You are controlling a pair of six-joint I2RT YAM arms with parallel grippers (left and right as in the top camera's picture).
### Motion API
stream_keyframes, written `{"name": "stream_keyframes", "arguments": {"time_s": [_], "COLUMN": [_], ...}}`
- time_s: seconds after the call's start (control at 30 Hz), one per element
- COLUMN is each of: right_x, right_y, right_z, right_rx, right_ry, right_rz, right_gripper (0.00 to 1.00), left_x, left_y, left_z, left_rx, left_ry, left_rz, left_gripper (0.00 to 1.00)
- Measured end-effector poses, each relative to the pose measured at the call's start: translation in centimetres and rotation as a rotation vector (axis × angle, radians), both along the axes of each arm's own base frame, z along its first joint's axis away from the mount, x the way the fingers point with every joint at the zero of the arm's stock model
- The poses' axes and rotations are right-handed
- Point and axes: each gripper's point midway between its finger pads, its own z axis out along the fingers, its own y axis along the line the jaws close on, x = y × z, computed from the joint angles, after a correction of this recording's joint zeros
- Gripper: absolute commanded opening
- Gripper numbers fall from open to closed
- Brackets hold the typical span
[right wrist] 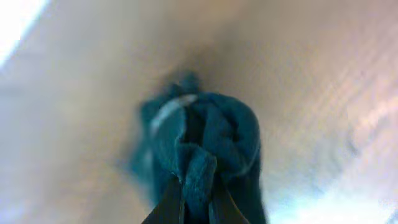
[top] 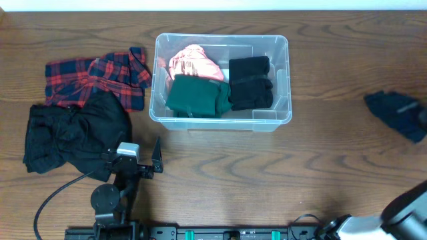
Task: Pack container
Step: 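Grasp the dark navy folded item at far right with the right gripper, then carry the navy item left and lower it into the bin's right side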
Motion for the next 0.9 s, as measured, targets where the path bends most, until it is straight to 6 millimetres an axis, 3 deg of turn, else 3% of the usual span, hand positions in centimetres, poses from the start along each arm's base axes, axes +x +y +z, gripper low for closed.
{"name": "stream_keyframes", "arguments": {"time_s": [0.07,0.17,0.27,0.67,0.9], "right_x": [1.2,2.2,2.7,3.4,2.4], "right_y": [1.9,5.4,10.2,27.6,36.9], "right_z": [4.7,10.2,13.6,19.3,20.0], "right_rx": [-0.035,-0.068,-0.057,0.036,0.135], "right_ry": [-0.09,-0.209,-0.293,-0.475,-0.503], "right_rz": [0.049,0.138,0.256,0.721,0.946], "right_gripper": [0.01,0.01,0.01,0.01,0.01], "left_x": [0.0,0.0,0.0,0.0,0.0], "left_y": [0.0,0.0,0.0,0.0,0.0], "left_z": [0.0,0.0,0.0,0.0,0.0], "left_rx": [0.0,0.0,0.0,0.0,0.0], "left_ry": [0.0,0.0,0.0,0.0,0.0], "left_rz": [0.0,0.0,0.0,-0.001,0.0], "left_gripper": [0.98,0.98,0.98,0.98,0.98]}}
